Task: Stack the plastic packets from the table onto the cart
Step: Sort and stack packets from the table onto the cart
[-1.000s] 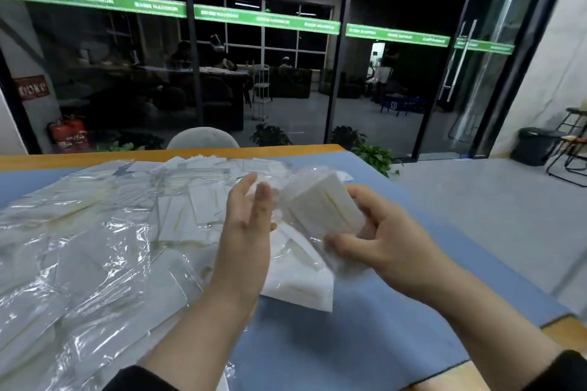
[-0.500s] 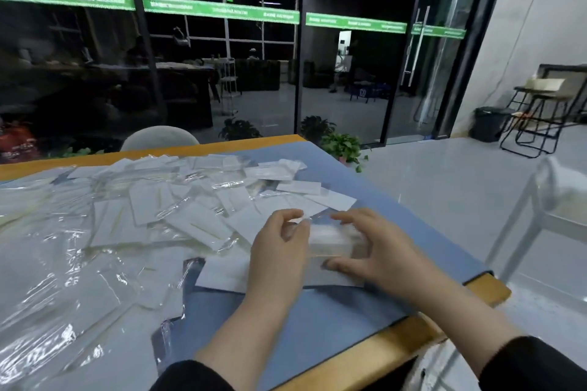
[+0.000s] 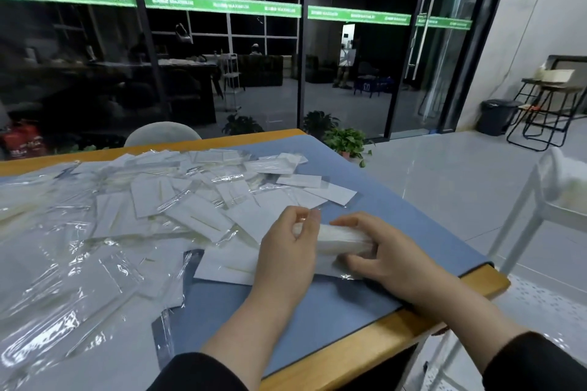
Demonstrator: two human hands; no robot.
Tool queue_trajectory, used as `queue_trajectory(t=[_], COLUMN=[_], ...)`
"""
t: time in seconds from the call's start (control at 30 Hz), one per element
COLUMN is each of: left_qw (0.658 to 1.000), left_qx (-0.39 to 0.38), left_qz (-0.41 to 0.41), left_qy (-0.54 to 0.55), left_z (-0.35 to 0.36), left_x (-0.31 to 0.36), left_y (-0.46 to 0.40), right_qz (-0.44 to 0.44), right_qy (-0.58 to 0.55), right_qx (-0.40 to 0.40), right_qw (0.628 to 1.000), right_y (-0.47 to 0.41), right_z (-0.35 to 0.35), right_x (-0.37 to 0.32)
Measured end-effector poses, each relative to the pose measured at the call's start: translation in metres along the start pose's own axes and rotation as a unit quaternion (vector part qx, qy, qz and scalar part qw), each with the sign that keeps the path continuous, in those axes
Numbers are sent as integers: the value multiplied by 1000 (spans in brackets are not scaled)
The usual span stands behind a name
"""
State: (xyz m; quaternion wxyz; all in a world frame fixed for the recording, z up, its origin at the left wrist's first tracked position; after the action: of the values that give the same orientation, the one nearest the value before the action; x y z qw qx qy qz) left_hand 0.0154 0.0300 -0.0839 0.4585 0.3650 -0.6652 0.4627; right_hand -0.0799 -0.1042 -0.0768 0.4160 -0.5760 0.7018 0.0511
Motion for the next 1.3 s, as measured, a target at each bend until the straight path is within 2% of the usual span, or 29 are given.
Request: queue_trajectory(t=[0.13,0.23,0.43,0.6,0.77,0.9,1.07,1.2,1.3], left_qw=[993,975,973,987,978,977,966,941,916], left_qx=[-104,-158,-164,-134,-183,-193,-237,-306,-360], left_qz=[31,63,63,26,55,60,96,141,172], left_qy=[-53,-141,-146,-80,-78,-62,-36,-41,-46], left_z=[4,8,9,-4,16,44,108,166,213], left_x=[-2,-6,-4,-2,9,22,65,102,133], left_y=[3,7,8,0,5,5,10,17,29], right_qz=[-8,2,35,12,-8,12,59,114,122], right_qy=[8,34,17,-1,6,23,74,173,271], right_qx=[15,-14,-8,46,51,53,74,63,60], right_qw=[1000,999,999,999,999,998,993,976,953], right_y=[-3,-2,1,3,11,19,37,55,64], right_z=[-12,-10,-11,-30,-51,-76,-142,-203,-246], right_x=[-1,6,10,4,-6,-11,3,14,14])
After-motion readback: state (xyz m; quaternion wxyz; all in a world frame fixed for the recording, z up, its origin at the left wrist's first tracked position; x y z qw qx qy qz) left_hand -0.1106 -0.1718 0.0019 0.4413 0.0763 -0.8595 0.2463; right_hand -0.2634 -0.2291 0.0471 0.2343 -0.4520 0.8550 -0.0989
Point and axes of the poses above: each hand's wrist, its own y-axis away from the middle knuckle, its own z-axis out of the palm, x = y × z, the point moved 8 cm from there along -y, towards the middle knuckle, and after that the axes turned 9 degrees about x, right-handed, at the moved point
